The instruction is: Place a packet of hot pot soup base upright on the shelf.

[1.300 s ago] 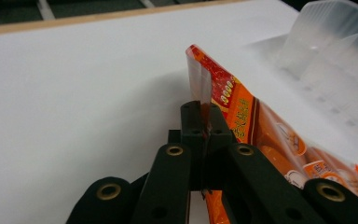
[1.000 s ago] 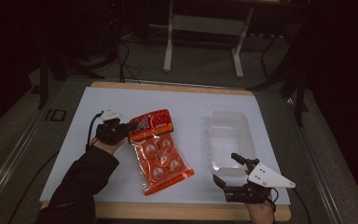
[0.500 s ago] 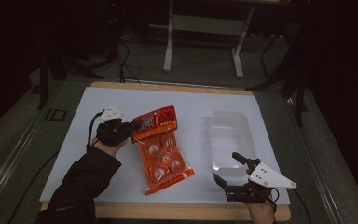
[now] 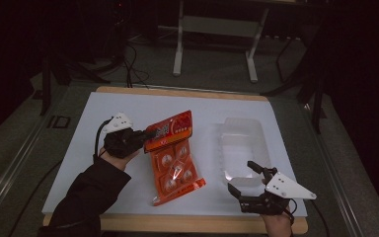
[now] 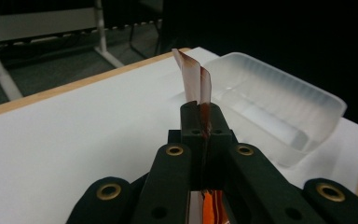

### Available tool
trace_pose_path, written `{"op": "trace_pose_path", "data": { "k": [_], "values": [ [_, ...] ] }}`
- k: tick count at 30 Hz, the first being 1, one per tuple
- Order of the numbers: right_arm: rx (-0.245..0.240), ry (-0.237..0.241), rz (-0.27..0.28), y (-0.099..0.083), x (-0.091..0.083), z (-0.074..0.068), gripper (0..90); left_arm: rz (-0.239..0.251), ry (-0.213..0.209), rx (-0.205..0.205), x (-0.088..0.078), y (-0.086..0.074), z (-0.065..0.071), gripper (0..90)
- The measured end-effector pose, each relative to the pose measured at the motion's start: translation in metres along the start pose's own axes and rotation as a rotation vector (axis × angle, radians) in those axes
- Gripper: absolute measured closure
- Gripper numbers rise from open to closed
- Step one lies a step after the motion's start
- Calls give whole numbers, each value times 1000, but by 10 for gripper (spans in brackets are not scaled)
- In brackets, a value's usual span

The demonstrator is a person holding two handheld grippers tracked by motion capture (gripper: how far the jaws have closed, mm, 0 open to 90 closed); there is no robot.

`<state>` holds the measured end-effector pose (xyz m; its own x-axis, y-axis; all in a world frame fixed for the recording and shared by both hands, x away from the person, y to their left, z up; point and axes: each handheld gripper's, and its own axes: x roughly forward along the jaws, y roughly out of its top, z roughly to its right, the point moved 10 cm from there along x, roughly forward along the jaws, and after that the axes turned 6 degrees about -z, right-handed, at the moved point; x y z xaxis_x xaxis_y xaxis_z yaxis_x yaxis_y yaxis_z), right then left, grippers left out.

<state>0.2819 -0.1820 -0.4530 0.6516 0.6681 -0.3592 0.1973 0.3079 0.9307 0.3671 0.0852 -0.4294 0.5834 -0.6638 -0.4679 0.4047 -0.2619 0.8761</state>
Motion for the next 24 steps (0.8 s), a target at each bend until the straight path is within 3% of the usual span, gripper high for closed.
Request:
{"op": "trace_pose_path", "data": {
  "k": [12,18,24],
  "values": [
    [2,-9,5,1,-2,3,104,39,-59,77,-12,18,39,900],
    [10,-21,1,0,-3,6,104,49,-70,101,-14,23,50,900],
    [47,26,6,1,-3,4,133,62,-84,117,-14,29,58,900]
  ]
}}
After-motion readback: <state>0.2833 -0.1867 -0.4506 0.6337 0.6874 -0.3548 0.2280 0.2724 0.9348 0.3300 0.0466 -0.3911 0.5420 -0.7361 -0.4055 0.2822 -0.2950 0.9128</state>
